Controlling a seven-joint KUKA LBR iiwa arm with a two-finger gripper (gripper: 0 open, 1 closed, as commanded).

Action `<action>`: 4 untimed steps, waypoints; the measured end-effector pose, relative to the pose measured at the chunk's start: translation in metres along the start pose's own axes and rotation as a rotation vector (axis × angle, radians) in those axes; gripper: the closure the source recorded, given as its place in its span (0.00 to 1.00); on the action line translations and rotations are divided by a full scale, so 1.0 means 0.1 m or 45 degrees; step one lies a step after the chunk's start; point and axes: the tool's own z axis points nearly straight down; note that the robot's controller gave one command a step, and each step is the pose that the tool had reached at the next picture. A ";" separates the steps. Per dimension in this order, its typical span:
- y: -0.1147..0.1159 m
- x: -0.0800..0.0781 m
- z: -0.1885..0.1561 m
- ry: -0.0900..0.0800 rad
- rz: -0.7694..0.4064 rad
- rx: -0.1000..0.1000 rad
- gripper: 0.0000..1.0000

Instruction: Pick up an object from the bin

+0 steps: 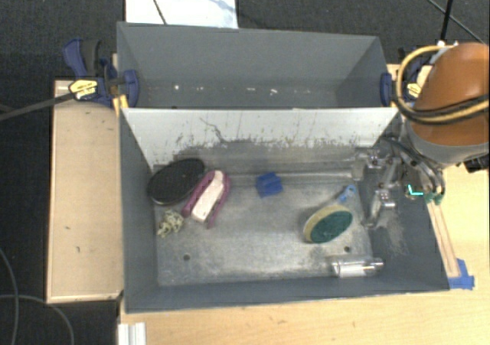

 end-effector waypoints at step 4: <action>0.16 -0.27 0.77 -0.017 -0.620 0.005 1.00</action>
Offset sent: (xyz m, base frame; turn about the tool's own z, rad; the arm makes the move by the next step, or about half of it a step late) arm 0.0287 0.0038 -0.1294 -0.5059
